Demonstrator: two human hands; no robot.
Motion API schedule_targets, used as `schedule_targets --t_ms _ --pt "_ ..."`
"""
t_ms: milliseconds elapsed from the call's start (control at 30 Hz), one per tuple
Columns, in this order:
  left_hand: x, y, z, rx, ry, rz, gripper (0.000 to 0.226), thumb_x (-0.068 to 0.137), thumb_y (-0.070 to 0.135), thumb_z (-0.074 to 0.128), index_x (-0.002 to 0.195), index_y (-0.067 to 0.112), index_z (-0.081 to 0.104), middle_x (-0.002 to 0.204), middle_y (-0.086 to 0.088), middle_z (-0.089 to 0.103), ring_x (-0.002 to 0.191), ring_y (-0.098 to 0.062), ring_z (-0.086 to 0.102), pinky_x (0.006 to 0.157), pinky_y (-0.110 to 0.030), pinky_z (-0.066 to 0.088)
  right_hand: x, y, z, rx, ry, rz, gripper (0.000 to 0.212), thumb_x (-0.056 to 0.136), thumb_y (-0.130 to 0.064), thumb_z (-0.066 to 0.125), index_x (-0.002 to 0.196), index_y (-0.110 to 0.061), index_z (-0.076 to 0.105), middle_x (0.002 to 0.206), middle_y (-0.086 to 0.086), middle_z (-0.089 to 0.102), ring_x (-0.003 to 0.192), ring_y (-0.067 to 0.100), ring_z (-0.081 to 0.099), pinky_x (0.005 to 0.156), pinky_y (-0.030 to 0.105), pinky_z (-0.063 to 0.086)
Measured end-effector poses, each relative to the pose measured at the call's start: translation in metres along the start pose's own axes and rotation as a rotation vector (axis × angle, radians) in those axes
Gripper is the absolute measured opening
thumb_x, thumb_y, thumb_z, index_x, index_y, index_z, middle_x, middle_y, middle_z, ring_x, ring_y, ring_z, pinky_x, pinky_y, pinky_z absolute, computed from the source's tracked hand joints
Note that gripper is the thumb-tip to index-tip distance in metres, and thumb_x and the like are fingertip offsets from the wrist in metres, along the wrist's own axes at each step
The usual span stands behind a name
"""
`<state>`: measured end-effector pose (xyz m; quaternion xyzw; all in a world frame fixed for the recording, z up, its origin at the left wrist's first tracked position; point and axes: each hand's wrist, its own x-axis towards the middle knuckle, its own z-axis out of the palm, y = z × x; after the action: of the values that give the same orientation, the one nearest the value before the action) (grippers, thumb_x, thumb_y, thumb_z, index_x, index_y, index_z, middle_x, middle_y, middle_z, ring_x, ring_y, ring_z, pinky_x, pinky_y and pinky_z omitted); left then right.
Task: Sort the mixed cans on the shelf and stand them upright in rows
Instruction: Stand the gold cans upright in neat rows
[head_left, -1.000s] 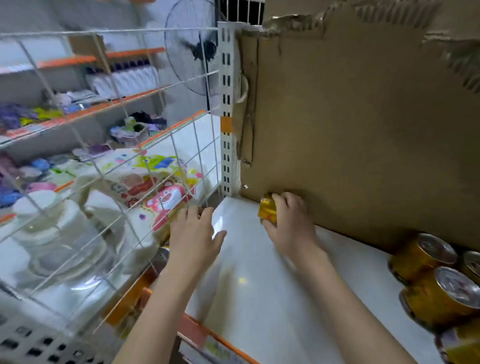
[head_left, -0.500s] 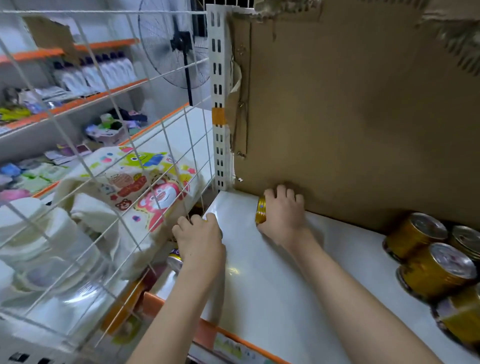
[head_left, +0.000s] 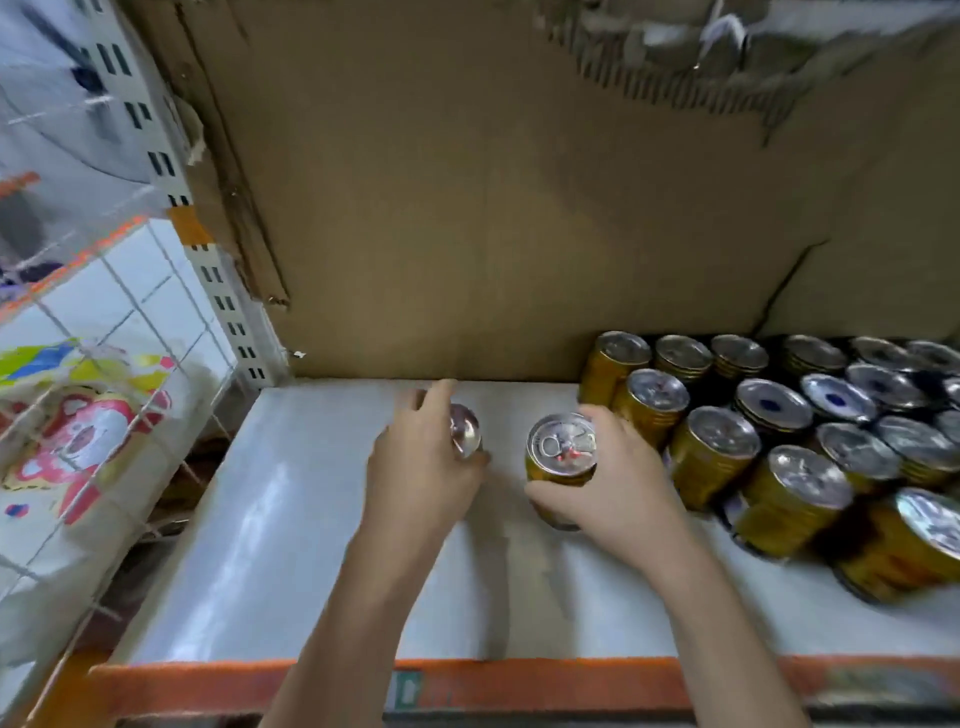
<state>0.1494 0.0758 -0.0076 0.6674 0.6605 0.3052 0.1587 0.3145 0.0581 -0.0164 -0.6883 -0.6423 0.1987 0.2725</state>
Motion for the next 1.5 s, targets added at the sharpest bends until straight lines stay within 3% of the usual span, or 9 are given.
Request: schedule_targets --t_ms 167,300,600,700,833,1033,1167,1333,1500 --pt "-0.019 0.070 0.044 -0.068 -0.214 0.174 0.061 0.074 0.035 0.072 0.128 0.030 0.045 0.123 0.004 0.049 0.110 -0.023 0.051 0.083 -0.029 0.042 -0.038 0.055 -0.040 -0.053 0.084 0.153 0.052 0.059 -0.038 0.072 0.103 -0.034 0.045 0.101 -0.008 0.054 0.096 0.016 0.052 0.076 0.034 0.046" --pt "-0.037 0.107 0.072 -0.095 -0.294 0.277 0.057 0.075 0.029 0.070 0.127 0.027 0.046 0.124 0.004 0.050 0.109 -0.021 0.054 0.078 -0.025 0.041 -0.064 0.086 -0.069 -0.036 0.107 0.227 0.056 0.060 -0.040 0.076 0.106 -0.037 0.044 0.103 -0.014 0.054 0.095 0.011 0.052 0.072 0.027 0.042" --pt "-0.051 0.123 0.104 -0.116 -0.211 0.236 0.052 0.074 0.021 0.077 0.122 0.013 0.056 0.129 -0.004 0.050 0.114 -0.026 0.050 0.090 -0.028 0.039 -0.090 0.107 -0.078 -0.021 0.106 0.122 0.079 0.077 -0.043 0.069 0.139 -0.031 0.022 0.136 -0.010 0.036 0.127 0.010 0.031 0.101 0.024 0.032" --pt "-0.066 0.120 0.106 -0.100 -0.118 0.193 0.048 0.080 0.024 0.071 0.125 0.017 0.055 0.134 -0.003 0.044 0.119 -0.022 0.046 0.090 -0.021 0.032 -0.096 0.111 -0.080 -0.008 0.096 0.090 0.087 0.082 -0.044 0.064 0.146 -0.031 0.007 0.141 -0.008 0.026 0.132 0.009 0.024 0.105 0.022 0.027" --pt "-0.091 0.120 0.105 -0.039 -0.030 0.130 0.051 0.084 0.025 0.067 0.131 0.015 0.051 0.137 -0.005 0.044 0.122 -0.024 0.046 0.094 -0.026 0.035 -0.100 0.120 -0.084 -0.010 0.077 0.079 0.089 0.084 -0.047 0.061 0.147 -0.030 0.001 0.142 -0.007 0.019 0.133 0.008 0.019 0.107 0.020 0.023" --pt "-0.127 0.130 0.108 0.028 0.048 0.053 0.050 0.083 0.027 0.067 0.129 0.014 0.052 0.133 -0.006 0.048 0.120 -0.024 0.047 0.092 -0.025 0.034 -0.102 0.132 -0.096 -0.018 0.100 -0.084 0.089 0.079 -0.054 0.062 0.147 -0.020 0.016 0.139 -0.001 0.020 0.131 0.012 0.022 0.102 0.014 0.018" --pt "-0.142 0.138 0.110 0.057 0.070 0.056 0.042 0.081 0.024 0.069 0.121 0.014 0.058 0.119 -0.003 0.058 0.107 -0.024 0.055 0.084 -0.023 0.036 -0.095 0.148 -0.103 -0.043 0.131 -0.203 0.067 0.073 -0.050 0.071 0.127 -0.016 0.053 0.118 0.001 0.050 0.110 0.021 0.048 0.092 0.030 0.041" --pt "-0.127 0.152 0.100 0.105 0.133 0.073 0.032 0.084 0.027 0.065 0.115 0.017 0.062 0.111 0.000 0.064 0.101 -0.022 0.057 0.076 -0.021 0.035 -0.082 0.156 -0.131 0.122 0.014 -0.257 0.045 0.084 -0.043 0.063 0.124 -0.024 0.055 0.117 -0.012 0.052 0.102 0.001 0.050 0.086 0.012 0.039" --pt "-0.090 0.172 0.101 0.074 0.125 0.188 0.023 0.082 0.021 0.069 0.103 0.012 0.066 0.099 -0.005 0.068 0.088 -0.028 0.061 0.070 -0.026 0.039 -0.063 0.168 -0.161 0.071 0.172 -0.251 0.029 0.086 -0.032 0.063 0.113 -0.020 0.063 0.106 -0.010 0.059 0.098 0.006 0.055 0.085 0.022 0.045"
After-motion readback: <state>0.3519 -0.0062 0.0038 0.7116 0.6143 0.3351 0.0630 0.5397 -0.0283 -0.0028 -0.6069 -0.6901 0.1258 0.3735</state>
